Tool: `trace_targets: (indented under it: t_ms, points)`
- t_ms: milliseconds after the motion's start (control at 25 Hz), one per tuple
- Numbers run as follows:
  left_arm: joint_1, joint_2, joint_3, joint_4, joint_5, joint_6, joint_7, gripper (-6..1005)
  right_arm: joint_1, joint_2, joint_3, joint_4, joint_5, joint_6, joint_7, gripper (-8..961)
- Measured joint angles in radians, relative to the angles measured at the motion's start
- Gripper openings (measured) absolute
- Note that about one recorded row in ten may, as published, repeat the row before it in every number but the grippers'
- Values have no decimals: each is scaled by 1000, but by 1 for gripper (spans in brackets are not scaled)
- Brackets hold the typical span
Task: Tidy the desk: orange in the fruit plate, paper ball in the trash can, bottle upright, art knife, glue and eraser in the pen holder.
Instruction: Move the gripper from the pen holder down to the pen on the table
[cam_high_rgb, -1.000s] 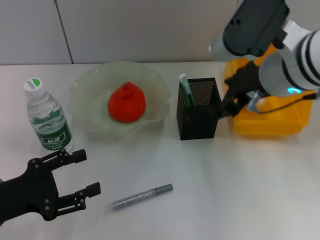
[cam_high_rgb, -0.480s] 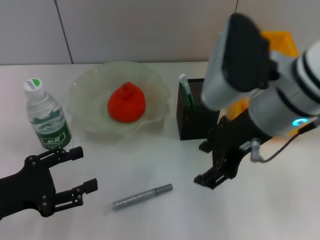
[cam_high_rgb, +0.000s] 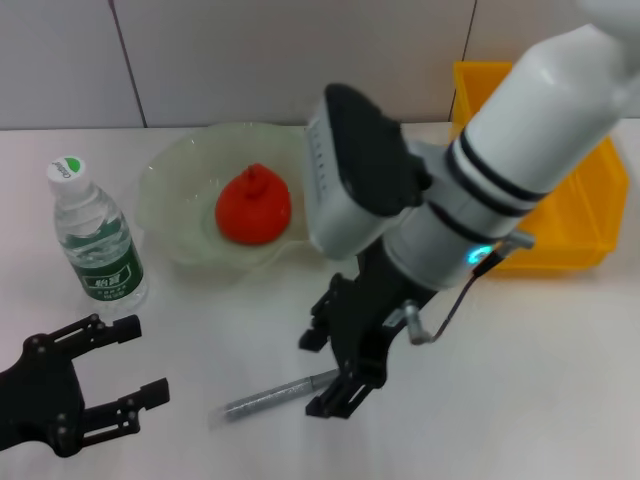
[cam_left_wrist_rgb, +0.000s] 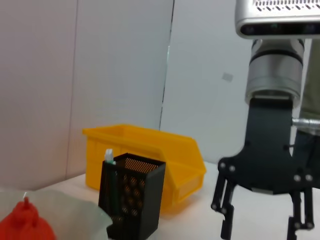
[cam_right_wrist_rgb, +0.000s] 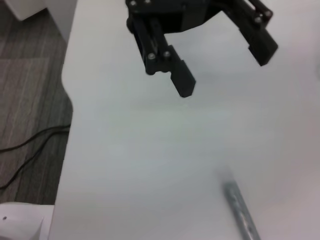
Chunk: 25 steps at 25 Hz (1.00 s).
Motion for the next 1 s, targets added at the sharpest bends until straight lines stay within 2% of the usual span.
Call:
trace_targets:
  t_ms: [520, 720, 1000]
  points:
    - [42, 15, -4, -1, 0, 2, -15, 802, -9, 3, -248, 174, 199, 356, -203, 682]
    - [46, 15, -1, -1, 0, 2, -15, 802, -15, 4, -286, 239, 285, 452, -276, 664]
    - [46, 10, 2, -1, 0, 3, -26, 802, -5, 4, -323, 333, 376, 501, -348, 640]
